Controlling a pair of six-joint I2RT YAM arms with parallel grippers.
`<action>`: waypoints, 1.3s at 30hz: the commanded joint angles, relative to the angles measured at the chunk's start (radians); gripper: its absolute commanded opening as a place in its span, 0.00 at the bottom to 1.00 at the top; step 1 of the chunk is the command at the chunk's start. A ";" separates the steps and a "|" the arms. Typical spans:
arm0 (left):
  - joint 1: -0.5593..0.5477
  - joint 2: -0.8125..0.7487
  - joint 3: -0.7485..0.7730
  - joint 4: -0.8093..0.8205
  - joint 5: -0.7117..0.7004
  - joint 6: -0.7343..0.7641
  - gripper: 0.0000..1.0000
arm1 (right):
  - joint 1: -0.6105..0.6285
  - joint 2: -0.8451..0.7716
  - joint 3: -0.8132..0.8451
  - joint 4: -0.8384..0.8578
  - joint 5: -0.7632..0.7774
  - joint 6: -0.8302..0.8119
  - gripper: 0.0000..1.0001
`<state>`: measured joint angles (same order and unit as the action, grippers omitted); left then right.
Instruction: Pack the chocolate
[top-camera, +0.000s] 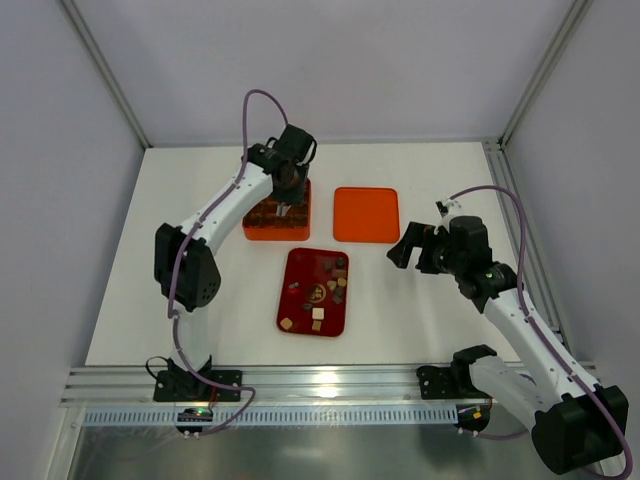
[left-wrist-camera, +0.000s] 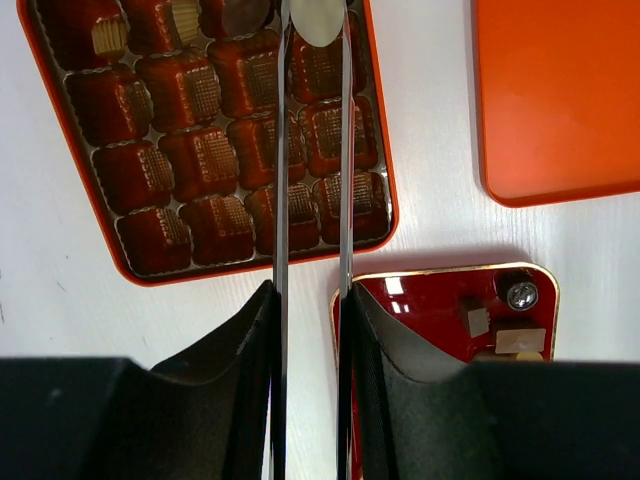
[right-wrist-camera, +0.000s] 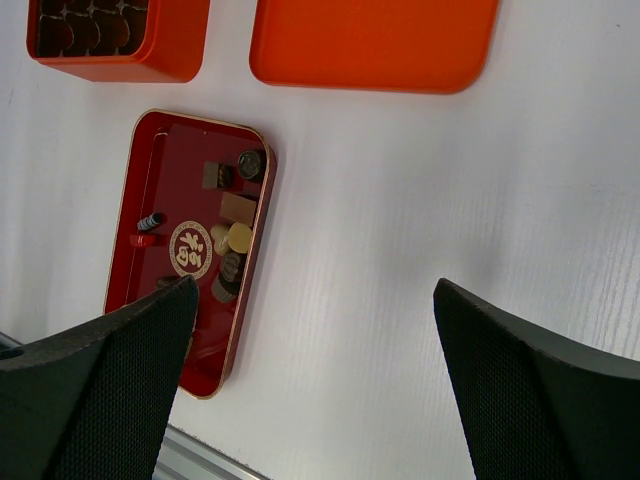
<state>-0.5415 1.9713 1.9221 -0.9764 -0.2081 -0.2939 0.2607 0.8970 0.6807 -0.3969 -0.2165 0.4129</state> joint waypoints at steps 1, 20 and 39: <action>0.009 -0.002 0.043 0.028 -0.005 0.021 0.33 | 0.006 0.005 0.036 0.038 -0.007 -0.019 1.00; 0.029 0.023 0.044 0.048 -0.002 0.019 0.38 | 0.006 -0.007 0.043 0.030 -0.009 -0.020 1.00; -0.034 -0.264 -0.153 0.038 0.072 -0.045 0.38 | 0.006 -0.001 0.037 0.041 -0.018 -0.013 1.00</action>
<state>-0.5442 1.8370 1.8042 -0.9627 -0.1638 -0.3130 0.2607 0.8970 0.6888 -0.3965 -0.2237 0.4091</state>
